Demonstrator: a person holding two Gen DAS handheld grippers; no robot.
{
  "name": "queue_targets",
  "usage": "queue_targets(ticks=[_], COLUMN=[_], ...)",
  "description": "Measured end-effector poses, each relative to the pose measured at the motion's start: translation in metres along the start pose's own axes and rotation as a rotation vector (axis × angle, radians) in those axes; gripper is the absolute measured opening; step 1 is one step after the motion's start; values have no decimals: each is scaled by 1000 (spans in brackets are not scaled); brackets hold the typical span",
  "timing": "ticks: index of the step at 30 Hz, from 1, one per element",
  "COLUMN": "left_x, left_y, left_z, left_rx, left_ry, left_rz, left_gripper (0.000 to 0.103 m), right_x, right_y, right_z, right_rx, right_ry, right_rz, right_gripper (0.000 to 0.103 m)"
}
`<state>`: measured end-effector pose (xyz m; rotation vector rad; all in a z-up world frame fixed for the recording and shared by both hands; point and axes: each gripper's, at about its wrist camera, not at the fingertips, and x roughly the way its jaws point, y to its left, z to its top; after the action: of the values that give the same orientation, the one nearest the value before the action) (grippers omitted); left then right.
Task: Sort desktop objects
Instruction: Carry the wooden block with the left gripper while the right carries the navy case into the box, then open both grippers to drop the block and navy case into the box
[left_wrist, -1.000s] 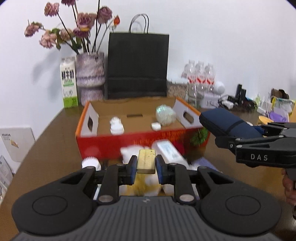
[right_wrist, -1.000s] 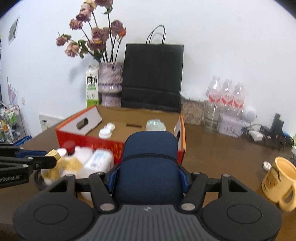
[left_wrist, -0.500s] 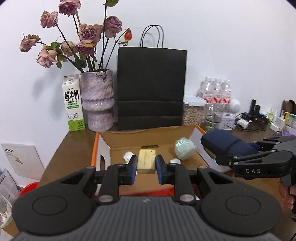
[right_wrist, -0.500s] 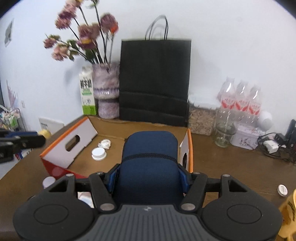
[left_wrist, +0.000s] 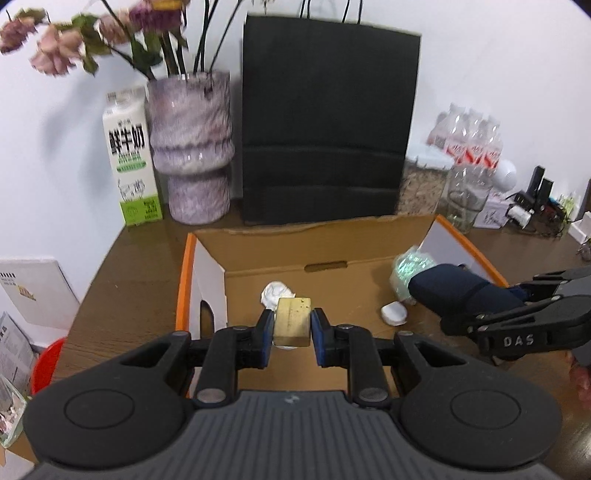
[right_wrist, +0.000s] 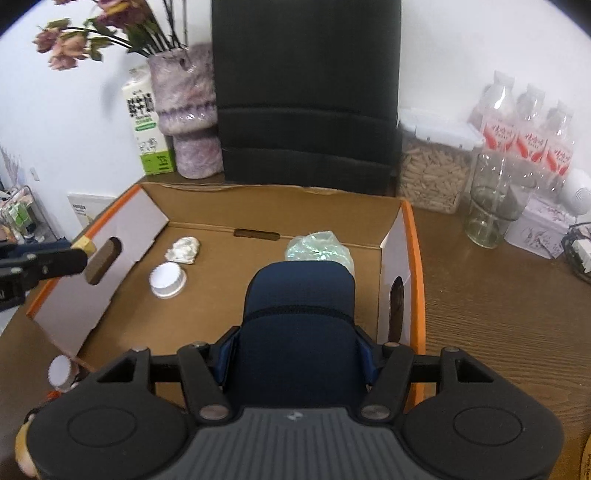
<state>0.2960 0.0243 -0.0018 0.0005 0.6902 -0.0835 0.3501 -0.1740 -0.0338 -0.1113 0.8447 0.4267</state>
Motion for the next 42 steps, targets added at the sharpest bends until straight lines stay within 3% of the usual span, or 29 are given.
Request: queue_targets(ticks=[7, 15, 26, 32, 34, 36, 37, 39, 42], left_x=[31, 52, 62, 55, 51, 45, 43, 36, 27], left_y=[7, 7, 6, 2, -1, -4, -5, -5, -6], left_z=[-6, -15, -21, -21, -20, -20, -20, -19, -17], left_rx=[-17, -6, 38, 69, 90, 106, 108, 106, 101], left_ry=[60, 129, 155, 111, 85, 53, 41, 6, -28], left_rz=[-10, -5, 44, 61, 77, 83, 80, 76, 82], left_gripper=[22, 22, 23, 47, 77, 89, 100, 103, 103], right_x=[22, 28, 32, 31, 27, 21, 18, 12, 0], right_y=[-8, 1, 10, 14, 14, 15, 15, 15, 17], right_z=[2, 0, -1, -3, -3, -3, -3, -4, -6], right_rx=[39, -11, -82, -113, -118, -123, -125, -122, -122], right_ry=[11, 3, 25, 17, 0, -22, -32, -55, -100], right_rz=[-11, -46, -94, -122, -127, -122, -116, -109, -129], right_gripper=[61, 61, 63, 73, 86, 90, 96, 103, 103])
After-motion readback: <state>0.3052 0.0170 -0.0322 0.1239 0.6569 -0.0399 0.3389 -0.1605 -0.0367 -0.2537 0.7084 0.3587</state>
